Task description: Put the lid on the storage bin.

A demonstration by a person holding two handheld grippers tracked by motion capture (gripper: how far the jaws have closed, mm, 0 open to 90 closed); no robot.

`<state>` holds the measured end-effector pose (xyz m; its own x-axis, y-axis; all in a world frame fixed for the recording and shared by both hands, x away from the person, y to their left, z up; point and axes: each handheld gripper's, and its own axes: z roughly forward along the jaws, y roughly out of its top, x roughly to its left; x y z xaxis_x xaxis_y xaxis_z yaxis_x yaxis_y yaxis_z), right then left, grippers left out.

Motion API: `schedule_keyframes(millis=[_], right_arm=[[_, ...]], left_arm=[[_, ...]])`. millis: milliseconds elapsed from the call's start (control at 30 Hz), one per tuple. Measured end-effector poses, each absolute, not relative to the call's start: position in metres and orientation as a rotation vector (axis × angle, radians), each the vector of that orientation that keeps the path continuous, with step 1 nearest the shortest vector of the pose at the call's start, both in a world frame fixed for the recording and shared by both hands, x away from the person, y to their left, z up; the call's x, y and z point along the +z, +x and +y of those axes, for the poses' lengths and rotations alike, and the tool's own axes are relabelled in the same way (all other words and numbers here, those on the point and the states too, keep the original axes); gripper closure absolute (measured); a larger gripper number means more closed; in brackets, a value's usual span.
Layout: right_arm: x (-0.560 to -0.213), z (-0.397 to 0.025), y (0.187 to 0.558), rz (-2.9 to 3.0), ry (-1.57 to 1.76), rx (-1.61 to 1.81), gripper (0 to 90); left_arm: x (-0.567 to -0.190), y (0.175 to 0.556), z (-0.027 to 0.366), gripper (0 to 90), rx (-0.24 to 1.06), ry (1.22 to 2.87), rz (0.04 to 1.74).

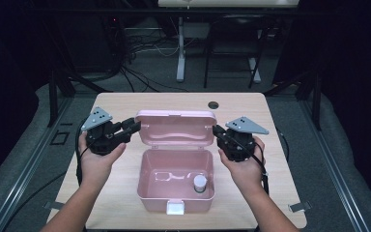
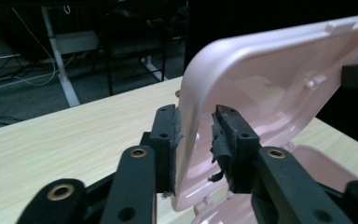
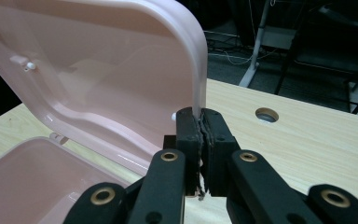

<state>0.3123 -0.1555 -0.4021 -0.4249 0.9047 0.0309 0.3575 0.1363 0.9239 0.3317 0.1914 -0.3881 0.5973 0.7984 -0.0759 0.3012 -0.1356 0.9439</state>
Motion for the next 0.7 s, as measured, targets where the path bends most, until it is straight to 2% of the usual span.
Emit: schedule_keyframes(millis=[167,700], right_arm=[[-0.4024,-0.1557,0.3113,1.860,1.202,1.274,86.6],[-0.3963,-0.1602,0.3047,1.859,1.161,1.308,81.4]], left_arm=[[-0.3864,0.3309,0.1906,80.3,0.573,1.696,0.901],[-0.3857,0.3280,0.1907,84.4,0.588,1.715,0.895]])
